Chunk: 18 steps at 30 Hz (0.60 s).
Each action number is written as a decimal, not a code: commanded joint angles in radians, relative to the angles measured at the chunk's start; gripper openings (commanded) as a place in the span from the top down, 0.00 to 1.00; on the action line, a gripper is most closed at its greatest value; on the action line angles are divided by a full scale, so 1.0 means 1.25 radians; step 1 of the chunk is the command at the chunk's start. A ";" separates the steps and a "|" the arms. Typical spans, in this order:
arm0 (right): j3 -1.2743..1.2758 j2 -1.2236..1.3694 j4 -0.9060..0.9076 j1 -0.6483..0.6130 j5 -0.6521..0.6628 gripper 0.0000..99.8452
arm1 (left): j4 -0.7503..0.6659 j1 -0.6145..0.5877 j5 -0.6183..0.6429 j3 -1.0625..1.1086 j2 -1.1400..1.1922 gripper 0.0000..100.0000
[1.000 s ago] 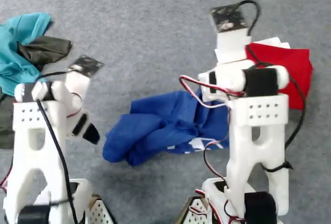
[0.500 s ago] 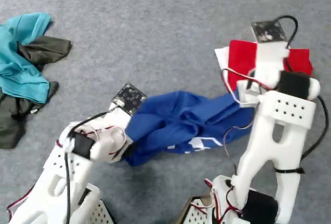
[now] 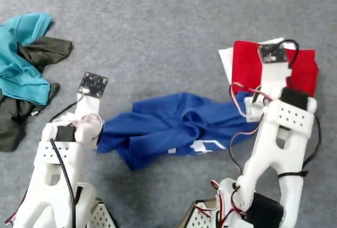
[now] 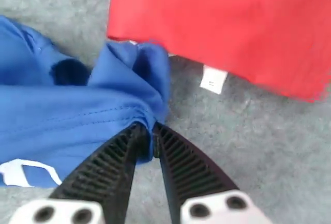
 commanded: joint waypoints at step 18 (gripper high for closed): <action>0.272 -0.012 -0.323 -0.085 -0.061 0.98 | 0.491 0.395 -0.172 -0.450 0.265 0.86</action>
